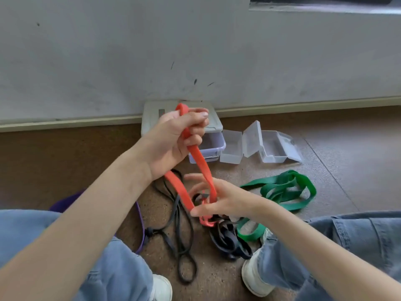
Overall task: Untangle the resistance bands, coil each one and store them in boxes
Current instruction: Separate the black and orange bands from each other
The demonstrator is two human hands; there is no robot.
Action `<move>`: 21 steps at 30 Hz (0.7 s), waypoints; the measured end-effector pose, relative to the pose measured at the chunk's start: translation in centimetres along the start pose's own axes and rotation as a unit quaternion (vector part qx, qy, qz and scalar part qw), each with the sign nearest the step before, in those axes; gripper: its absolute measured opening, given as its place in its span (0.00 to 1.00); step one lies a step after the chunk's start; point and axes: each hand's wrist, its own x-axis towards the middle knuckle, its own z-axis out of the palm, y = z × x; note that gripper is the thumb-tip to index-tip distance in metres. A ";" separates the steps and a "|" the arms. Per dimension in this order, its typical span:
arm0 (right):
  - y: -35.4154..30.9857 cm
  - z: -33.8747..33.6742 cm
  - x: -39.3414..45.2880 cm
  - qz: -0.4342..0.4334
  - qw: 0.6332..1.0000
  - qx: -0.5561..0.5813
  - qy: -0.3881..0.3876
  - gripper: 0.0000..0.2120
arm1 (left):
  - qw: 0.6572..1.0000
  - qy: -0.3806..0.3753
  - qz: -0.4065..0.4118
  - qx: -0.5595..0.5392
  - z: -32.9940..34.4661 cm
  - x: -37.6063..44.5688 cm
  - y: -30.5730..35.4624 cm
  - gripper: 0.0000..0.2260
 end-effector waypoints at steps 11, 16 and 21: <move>-4.0 -5.0 -0.4 -0.119 0.876 0.424 0.198 0.22 | 0.898 -0.197 -0.177 0.352 -3.3 -2.6 -12.1 0.18; -1.6 -6.4 -1.4 -0.078 0.928 0.318 0.176 0.10 | 0.952 -0.070 -0.135 0.264 -1.3 -1.9 -10.0 0.10; 0.1 -4.1 -2.0 0.033 0.987 0.159 0.018 0.09 | 0.993 0.002 -0.039 0.115 -0.6 -0.6 -3.8 0.10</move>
